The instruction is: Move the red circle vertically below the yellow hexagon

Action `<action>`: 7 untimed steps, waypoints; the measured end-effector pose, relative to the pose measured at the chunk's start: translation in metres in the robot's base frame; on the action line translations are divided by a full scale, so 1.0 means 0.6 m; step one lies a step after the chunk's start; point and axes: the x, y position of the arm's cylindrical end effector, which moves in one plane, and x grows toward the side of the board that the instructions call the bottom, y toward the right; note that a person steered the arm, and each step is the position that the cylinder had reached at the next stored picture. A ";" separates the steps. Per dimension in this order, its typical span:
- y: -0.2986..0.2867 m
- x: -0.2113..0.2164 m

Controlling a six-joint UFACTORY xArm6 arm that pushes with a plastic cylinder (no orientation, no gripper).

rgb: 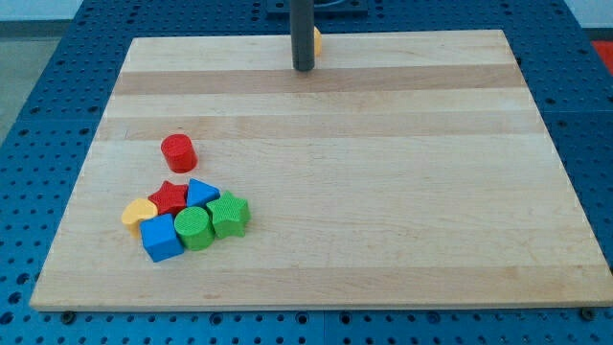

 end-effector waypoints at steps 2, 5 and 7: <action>-0.177 0.070; -0.365 0.199; -0.318 0.300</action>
